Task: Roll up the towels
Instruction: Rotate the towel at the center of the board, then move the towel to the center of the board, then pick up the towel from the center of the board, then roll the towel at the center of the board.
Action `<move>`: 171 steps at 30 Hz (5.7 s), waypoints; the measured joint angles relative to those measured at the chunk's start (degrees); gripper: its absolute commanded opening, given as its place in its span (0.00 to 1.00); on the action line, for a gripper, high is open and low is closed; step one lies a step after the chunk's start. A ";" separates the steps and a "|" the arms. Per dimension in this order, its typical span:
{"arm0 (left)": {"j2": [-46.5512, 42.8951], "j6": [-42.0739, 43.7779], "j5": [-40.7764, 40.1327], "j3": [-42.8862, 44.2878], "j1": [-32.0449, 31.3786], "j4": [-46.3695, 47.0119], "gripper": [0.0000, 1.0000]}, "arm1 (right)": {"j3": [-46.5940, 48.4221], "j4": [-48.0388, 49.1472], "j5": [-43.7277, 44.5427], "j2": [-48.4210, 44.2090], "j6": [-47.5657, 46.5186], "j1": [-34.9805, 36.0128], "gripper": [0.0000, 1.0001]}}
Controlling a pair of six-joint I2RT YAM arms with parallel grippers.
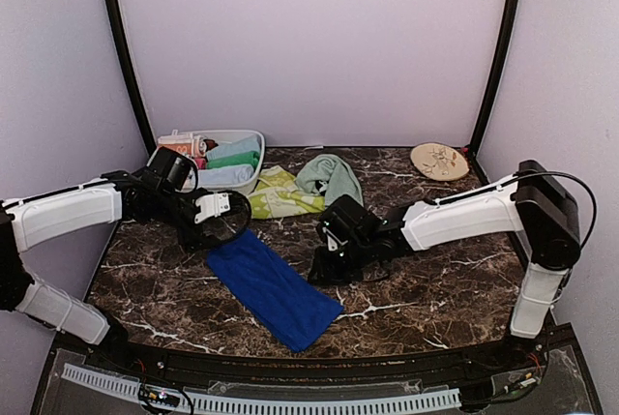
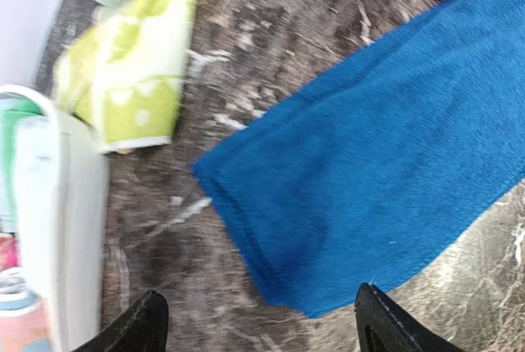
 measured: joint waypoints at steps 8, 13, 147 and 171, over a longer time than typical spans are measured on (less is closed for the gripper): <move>7.74 -1.84 0.52 -8.48 -0.02 4.31 0.74 | -7.69 0.52 0.46 -2.64 2.86 6.84 0.17; 12.74 -3.41 -2.93 -9.14 0.00 12.81 0.74 | -8.83 0.55 0.94 -3.04 5.25 10.80 0.18; 15.47 -8.09 25.18 -7.02 -12.61 -0.79 0.17 | -14.82 36.37 37.24 5.73 -81.90 26.80 0.31; -0.57 -5.27 25.97 -11.78 -8.20 -3.41 0.79 | -8.46 22.71 -3.89 1.53 -42.16 9.46 0.00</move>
